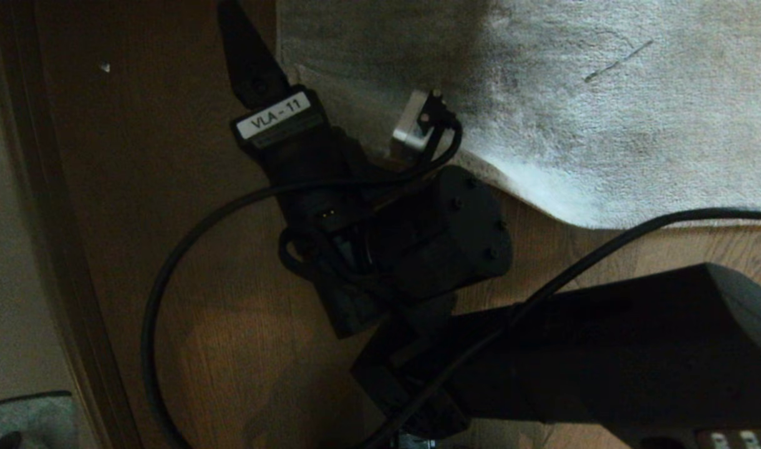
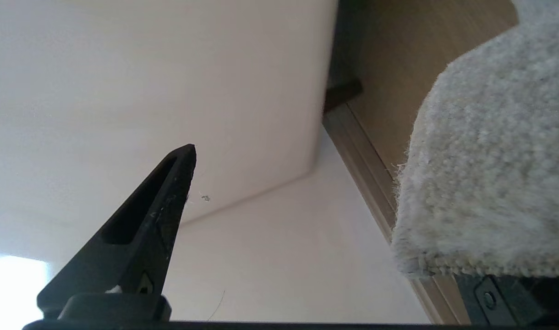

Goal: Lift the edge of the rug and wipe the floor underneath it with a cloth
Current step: Lay down the carpet

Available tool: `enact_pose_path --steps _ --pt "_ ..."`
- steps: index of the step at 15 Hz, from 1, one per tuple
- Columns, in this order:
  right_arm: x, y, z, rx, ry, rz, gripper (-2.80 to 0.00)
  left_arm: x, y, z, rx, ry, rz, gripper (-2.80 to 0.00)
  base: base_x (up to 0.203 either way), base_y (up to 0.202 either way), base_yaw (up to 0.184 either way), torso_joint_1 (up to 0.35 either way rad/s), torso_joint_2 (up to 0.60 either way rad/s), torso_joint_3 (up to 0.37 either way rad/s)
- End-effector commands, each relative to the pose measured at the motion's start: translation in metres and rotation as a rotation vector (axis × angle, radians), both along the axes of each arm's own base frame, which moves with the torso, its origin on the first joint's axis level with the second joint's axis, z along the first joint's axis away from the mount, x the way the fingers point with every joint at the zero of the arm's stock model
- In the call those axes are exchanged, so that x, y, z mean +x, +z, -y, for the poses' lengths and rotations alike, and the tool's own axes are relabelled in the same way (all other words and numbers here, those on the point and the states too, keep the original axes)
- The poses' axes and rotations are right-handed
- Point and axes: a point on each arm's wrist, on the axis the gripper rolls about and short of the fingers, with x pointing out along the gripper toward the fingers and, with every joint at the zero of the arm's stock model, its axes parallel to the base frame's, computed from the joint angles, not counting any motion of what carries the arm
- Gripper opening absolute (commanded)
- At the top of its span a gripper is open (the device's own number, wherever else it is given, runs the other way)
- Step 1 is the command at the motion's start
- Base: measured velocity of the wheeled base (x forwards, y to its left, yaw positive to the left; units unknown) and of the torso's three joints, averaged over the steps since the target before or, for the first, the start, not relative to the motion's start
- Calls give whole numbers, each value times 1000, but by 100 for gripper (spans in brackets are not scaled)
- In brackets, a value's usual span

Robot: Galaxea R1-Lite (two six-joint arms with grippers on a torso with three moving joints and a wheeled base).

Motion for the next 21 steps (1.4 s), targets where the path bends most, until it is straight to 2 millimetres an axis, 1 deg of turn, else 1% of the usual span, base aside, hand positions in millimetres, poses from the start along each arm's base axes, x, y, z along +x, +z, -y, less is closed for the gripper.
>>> enact_pose_path --steps 1,8,12,16,17,21 --pt "-3 0 2 34 6 10 0 0 0 0 0 0 0 -280 0 0 0 0 0 0" --pt "-14 -6 -7 23 37 3 0 0 0 0 0 0 0 -280 0 0 0 0 0 0" --pt "-33 -13 -19 12 82 -8 0 0 0 0 0 0 0 -280 0 0 0 0 0 0" --pt "-32 -17 -21 1 80 -12 0 0 0 0 0 0 0 -280 0 0 0 0 0 0" --pt "-32 -21 -22 -13 79 -18 0 0 0 0 0 0 0 -280 0 0 0 0 0 0" --pt "-30 -49 -22 -117 75 -61 0 0 0 0 0 0 0 -280 0 0 0 0 0 0"
